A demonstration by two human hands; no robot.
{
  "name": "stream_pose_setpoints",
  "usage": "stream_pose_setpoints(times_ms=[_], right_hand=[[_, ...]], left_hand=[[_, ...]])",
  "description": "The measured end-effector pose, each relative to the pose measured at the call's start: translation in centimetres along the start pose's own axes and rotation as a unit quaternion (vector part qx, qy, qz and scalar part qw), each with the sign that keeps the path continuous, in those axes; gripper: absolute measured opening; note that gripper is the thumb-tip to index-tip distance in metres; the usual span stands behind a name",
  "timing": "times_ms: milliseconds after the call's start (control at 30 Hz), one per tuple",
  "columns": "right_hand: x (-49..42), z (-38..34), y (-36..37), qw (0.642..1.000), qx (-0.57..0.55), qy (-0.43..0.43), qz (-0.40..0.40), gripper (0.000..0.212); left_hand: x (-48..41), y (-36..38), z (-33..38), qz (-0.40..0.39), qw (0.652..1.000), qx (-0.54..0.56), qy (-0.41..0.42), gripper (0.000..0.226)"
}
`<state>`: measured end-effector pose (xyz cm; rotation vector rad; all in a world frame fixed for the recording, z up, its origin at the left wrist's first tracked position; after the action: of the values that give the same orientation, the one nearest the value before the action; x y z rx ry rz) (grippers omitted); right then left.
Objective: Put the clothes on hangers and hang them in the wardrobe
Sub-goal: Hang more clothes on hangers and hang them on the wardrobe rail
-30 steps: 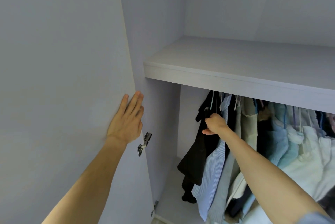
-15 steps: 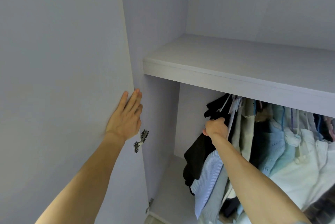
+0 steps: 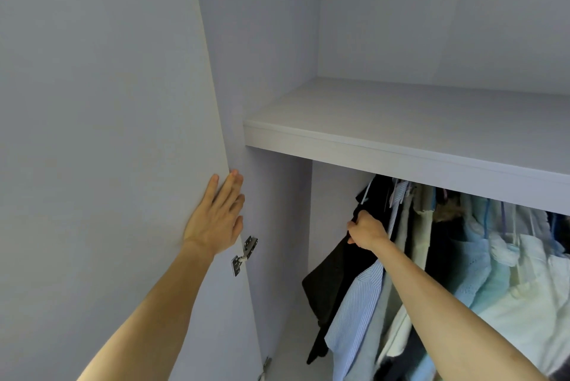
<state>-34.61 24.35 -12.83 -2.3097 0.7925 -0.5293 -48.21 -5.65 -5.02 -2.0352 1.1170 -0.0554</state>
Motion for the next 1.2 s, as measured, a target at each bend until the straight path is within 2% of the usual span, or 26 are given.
stream_pose_setpoints(times_ms=[67, 233, 500, 633, 800, 900, 1000, 1067, 1200], right_hand=[[0.0, 0.2, -0.4, 0.999, 0.043, -0.011, -0.015, 0.018], [-0.2, 0.0, -1.5, 0.998, 0.008, -0.002, -0.059, 0.017], [0.7, -0.5, -1.4, 0.995, -0.086, 0.028, -0.043, 0.022], [1.5, -0.3, -1.4, 0.988, -0.154, 0.023, -0.019, 0.035], [5.4, 1.2, -0.7, 0.996, -0.067, -0.035, -0.049, 0.052], [10.1, 0.9, -0.6, 0.993, -0.046, -0.086, -0.066, 0.045], [16.2, -0.1, -0.2, 0.982, -0.071, -0.159, -0.072, 0.035], [20.9, -0.7, 0.7, 0.972, -0.068, -0.213, -0.077, 0.029], [30.2, -1.3, 5.4, 0.934, -0.024, -0.338, -0.109, 0.026]], left_hand=[[0.1, -0.1, 0.1, -0.011, 1.000, -0.002, -0.002, 0.067], [0.5, -0.5, 0.5, -0.041, 0.999, 0.007, -0.010, 0.067], [3.3, 0.1, 1.9, -0.113, 0.992, 0.038, -0.035, 0.069], [5.0, 0.0, 1.8, -0.138, 0.988, 0.050, -0.042, 0.069], [8.4, -0.4, 1.8, -0.166, 0.978, 0.104, -0.070, 0.068], [11.5, -1.4, 2.3, -0.204, 0.954, 0.181, -0.124, 0.067], [16.0, -3.2, 2.7, -0.240, 0.889, 0.332, -0.206, 0.064], [20.4, -4.5, 2.9, -0.234, 0.850, 0.401, -0.250, 0.061], [32.3, -6.0, 3.3, -0.244, 0.827, 0.401, -0.308, 0.055]])
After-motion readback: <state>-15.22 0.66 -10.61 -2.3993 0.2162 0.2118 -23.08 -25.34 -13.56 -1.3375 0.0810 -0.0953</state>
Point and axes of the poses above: each hand's wrist, its own x-axis away from the middle knuckle, its own y-axis out of the palm, z = x × y, the point moved 2 cm from there along -x, towards the middle knuckle, and after that the axes turned 3 degrees about -y, right-handed, at the moved point
